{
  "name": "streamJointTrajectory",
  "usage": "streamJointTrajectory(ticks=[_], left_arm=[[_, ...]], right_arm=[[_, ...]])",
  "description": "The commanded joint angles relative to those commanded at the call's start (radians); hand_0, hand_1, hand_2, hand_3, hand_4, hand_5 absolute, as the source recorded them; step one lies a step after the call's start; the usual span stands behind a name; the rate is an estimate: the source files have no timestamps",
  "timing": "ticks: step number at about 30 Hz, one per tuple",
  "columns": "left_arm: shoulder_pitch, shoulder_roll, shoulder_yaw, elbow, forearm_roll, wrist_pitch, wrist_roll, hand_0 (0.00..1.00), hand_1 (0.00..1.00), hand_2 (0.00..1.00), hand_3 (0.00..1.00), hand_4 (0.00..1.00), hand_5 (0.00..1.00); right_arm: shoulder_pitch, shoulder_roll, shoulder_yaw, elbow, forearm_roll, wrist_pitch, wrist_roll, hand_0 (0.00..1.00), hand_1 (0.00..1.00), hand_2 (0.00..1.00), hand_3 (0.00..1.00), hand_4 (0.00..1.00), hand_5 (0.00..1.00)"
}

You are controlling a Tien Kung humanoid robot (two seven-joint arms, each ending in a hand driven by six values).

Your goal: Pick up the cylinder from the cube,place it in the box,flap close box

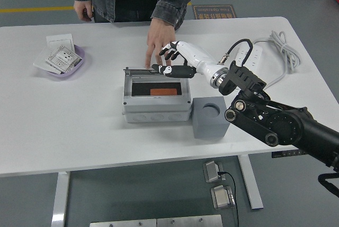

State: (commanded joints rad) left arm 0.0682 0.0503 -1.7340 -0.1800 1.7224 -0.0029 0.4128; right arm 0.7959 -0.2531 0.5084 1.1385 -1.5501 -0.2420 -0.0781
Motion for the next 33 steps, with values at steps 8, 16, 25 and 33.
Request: streamJointTrajectory(ticks=[8, 16, 25, 33], left_arm=[[0.0, -0.003, 0.002, 0.0, -0.006, 0.0, -0.002, 0.607, 0.688, 0.637, 0.624, 0.714, 0.478], [-0.001, -0.004, 0.005, 0.0, -0.01, 0.0, -0.003, 0.606, 0.688, 0.636, 0.623, 0.715, 0.478], [0.003, -0.005, 0.001, 0.0, -0.007, 0.0, -0.002, 0.605, 0.688, 0.636, 0.623, 0.716, 0.477], [0.008, -0.012, -0.002, 0.0, -0.004, 0.0, -0.002, 0.603, 0.687, 0.636, 0.623, 0.716, 0.477]], right_arm=[[-0.034, -0.013, -0.014, 0.041, 0.012, -0.01, 0.005, 0.226, 0.57, 0.647, 0.673, 0.794, 0.686], [-0.056, -0.028, 0.011, 0.067, -0.002, -0.009, 0.0, 0.223, 0.563, 0.646, 0.673, 0.793, 0.692], [-0.125, -0.067, 0.19, 0.18, -0.151, 0.036, -0.059, 0.233, 0.556, 0.646, 0.673, 0.788, 0.689], [-0.271, -0.046, 0.381, 0.289, -0.276, -0.004, -0.038, 0.597, 0.548, 0.617, 0.61, 0.775, 0.674]])
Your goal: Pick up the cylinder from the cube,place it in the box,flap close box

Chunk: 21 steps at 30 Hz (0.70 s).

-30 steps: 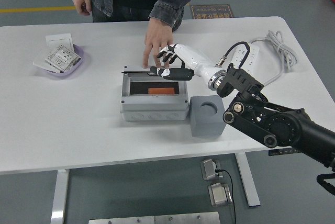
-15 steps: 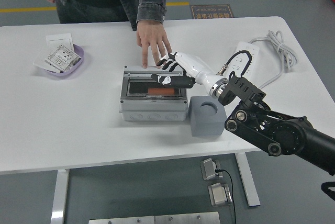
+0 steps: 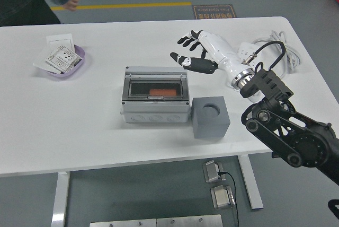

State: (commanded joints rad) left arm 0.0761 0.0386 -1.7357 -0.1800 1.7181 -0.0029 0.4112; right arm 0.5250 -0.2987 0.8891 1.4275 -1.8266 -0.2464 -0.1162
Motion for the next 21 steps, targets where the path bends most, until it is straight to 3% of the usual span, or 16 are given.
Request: streamJointTrajectory(ticks=[5, 11, 15, 16, 17, 21], left_arm=[[0.005, -0.003, -0.005, 0.0, 0.004, 0.001, -0.001, 0.605, 0.687, 0.636, 0.622, 0.716, 0.478], [0.008, -0.006, -0.006, 0.0, 0.003, 0.001, -0.002, 0.611, 0.687, 0.633, 0.622, 0.716, 0.478], [0.008, -0.007, -0.001, 0.0, -0.005, 0.002, -0.004, 0.611, 0.687, 0.633, 0.622, 0.716, 0.478], [0.008, -0.006, 0.0, 0.0, -0.007, 0.003, -0.004, 0.611, 0.687, 0.633, 0.622, 0.716, 0.478], [0.009, -0.006, 0.002, 0.0, -0.01, 0.003, -0.004, 0.622, 0.687, 0.63, 0.622, 0.716, 0.478], [0.01, -0.005, -0.002, 0.0, -0.009, 0.004, -0.001, 0.622, 0.687, 0.63, 0.622, 0.716, 0.478]], right_arm=[[-0.114, 0.032, 0.148, 0.071, 0.006, -0.045, 0.06, 0.573, 0.54, 0.613, 0.607, 0.771, 0.671], [-0.228, 0.045, 0.306, 0.082, 0.128, -0.075, 0.167, 0.587, 0.539, 0.61, 0.604, 0.773, 0.674], [-0.286, 0.048, 0.402, 0.058, 0.26, -0.057, 0.253, 0.587, 0.539, 0.61, 0.604, 0.773, 0.674], [-0.299, 0.05, 0.421, 0.054, 0.296, -0.046, 0.275, 0.587, 0.539, 0.61, 0.604, 0.773, 0.674], [-0.314, 0.052, 0.441, 0.049, 0.338, -0.029, 0.3, 0.648, 0.563, 0.618, 0.61, 0.771, 0.664], [-0.356, 0.058, 0.487, 0.04, 0.494, 0.024, 0.385, 0.648, 0.563, 0.618, 0.61, 0.771, 0.664]])
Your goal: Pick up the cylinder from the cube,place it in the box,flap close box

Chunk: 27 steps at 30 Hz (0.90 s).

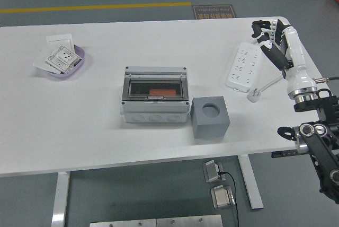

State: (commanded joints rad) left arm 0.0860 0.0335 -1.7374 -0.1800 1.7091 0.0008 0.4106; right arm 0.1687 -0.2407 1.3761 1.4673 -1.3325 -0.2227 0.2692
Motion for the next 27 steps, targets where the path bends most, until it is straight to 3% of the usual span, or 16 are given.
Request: streamJointTrajectory(ticks=[1, 2, 7, 8, 17, 25, 26, 27], left_arm=[[0.0, 0.0, -0.005, 0.0, 0.005, 0.0, 0.002, 0.622, 0.687, 0.63, 0.622, 0.716, 0.478], [0.0, 0.0, -0.013, 0.0, 0.012, 0.0, 0.005, 0.629, 0.687, 0.63, 0.622, 0.716, 0.479], [0.004, 0.001, -0.031, 0.0, 0.032, 0.0, 0.012, 0.629, 0.687, 0.63, 0.622, 0.716, 0.479], [0.005, 0.002, -0.034, 0.0, 0.036, -0.001, 0.013, 0.631, 0.687, 0.63, 0.622, 0.715, 0.477], [0.009, 0.002, -0.057, 0.0, 0.069, 0.001, 0.023, 0.63, 0.686, 0.629, 0.622, 0.715, 0.476], [0.008, 0.0, -0.055, 0.0, 0.067, 0.0, 0.023, 0.631, 0.684, 0.628, 0.622, 0.715, 0.477], [0.008, 0.0, -0.054, 0.0, 0.067, 0.0, 0.023, 0.636, 0.682, 0.628, 0.624, 0.714, 0.477], [0.008, 0.0, -0.054, 0.0, 0.066, 0.0, 0.022, 0.636, 0.682, 0.628, 0.624, 0.714, 0.477]], right_arm=[[-0.008, 0.002, 0.007, -0.001, 0.042, 0.007, 0.016, 0.648, 0.563, 0.618, 0.61, 0.771, 0.664], [-0.016, 0.004, 0.014, -0.001, 0.09, 0.014, 0.029, 0.852, 0.729, 0.734, 0.774, 0.922, 0.834], [-0.03, 0.015, 0.032, -0.001, 0.24, 0.029, 0.055, 0.852, 0.729, 0.734, 0.774, 0.922, 0.834], [-0.031, 0.017, 0.034, -0.001, 0.269, 0.033, 0.06, 0.945, 0.816, 0.83, 0.903, 0.986, 0.986], [-0.038, 0.027, 0.045, 0.005, 0.482, 0.079, 0.105, 0.943, 0.789, 0.825, 0.895, 0.985, 0.998], [-0.039, 0.03, 0.06, 0.008, 0.522, 0.09, 0.102, 0.947, 0.765, 0.796, 0.867, 0.981, 0.998], [-0.039, 0.03, 0.06, 0.009, 0.524, 0.09, 0.103, 0.998, 0.7, 0.743, 0.804, 0.978, 0.998], [-0.04, 0.031, 0.061, 0.009, 0.529, 0.089, 0.106, 0.998, 0.7, 0.743, 0.804, 0.978, 0.998]])
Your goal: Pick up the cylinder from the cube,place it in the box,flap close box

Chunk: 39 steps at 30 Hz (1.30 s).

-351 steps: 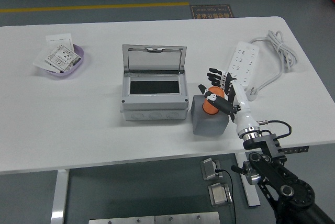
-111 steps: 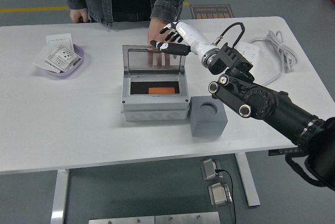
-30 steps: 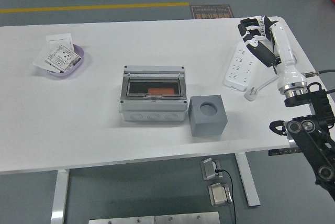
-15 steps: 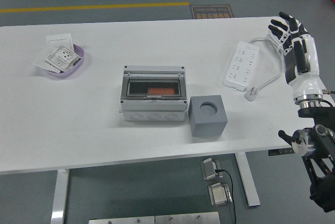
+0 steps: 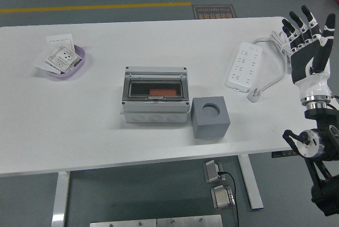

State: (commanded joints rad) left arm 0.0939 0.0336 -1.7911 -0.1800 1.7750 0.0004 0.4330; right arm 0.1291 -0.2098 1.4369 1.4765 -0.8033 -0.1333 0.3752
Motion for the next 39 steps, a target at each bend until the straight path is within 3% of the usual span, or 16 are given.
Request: streamJointTrajectory(ticks=[16, 17, 28, 29, 34, 35, 39], left_arm=[[-0.002, -0.002, 0.002, 0.0, -0.002, -0.003, 0.0, 0.636, 0.681, 0.625, 0.624, 0.715, 0.478], [-0.002, -0.002, 0.002, 0.0, -0.002, -0.003, -0.001, 0.634, 0.681, 0.623, 0.623, 0.718, 0.481], [-0.002, -0.002, -0.001, 0.0, 0.0, -0.004, -0.001, 0.634, 0.68, 0.624, 0.624, 0.719, 0.482], [-0.002, -0.002, -0.001, 0.0, 0.0, -0.004, -0.001, 0.635, 0.681, 0.624, 0.624, 0.719, 0.483], [-0.002, -0.001, 0.0, 0.0, 0.001, -0.004, -0.001, 0.635, 0.681, 0.624, 0.624, 0.719, 0.483], [-0.002, -0.001, 0.0, 0.0, 0.0, -0.004, -0.001, 0.635, 0.68, 0.625, 0.625, 0.72, 0.483], [-0.002, -0.002, 0.002, 0.0, -0.002, -0.005, -0.001, 0.635, 0.68, 0.625, 0.625, 0.72, 0.483]], right_arm=[[-0.009, -0.001, 0.017, 0.004, 0.102, -0.042, 0.076, 0.998, 0.675, 0.687, 0.783, 0.982, 0.998], [-0.009, -0.002, 0.019, 0.004, 0.102, -0.044, 0.078, 0.998, 0.611, 0.703, 0.775, 0.98, 0.998], [-0.011, -0.009, 0.042, 0.024, 0.015, -0.067, 0.058, 0.998, 0.587, 0.706, 0.787, 0.978, 0.998], [-0.011, -0.009, 0.043, 0.026, 0.009, -0.068, 0.054, 0.998, 0.328, 0.739, 0.842, 0.975, 0.998], [-0.011, -0.009, 0.045, 0.027, -0.002, -0.064, 0.041, 0.998, 0.328, 0.739, 0.842, 0.975, 0.998], [-0.011, -0.009, 0.045, 0.027, -0.002, -0.063, 0.04, 0.998, 0.255, 0.794, 0.998, 0.977, 0.998], [-0.013, -0.008, 0.045, 0.027, -0.003, -0.062, 0.037, 0.998, 0.255, 0.794, 0.998, 0.977, 0.998]])
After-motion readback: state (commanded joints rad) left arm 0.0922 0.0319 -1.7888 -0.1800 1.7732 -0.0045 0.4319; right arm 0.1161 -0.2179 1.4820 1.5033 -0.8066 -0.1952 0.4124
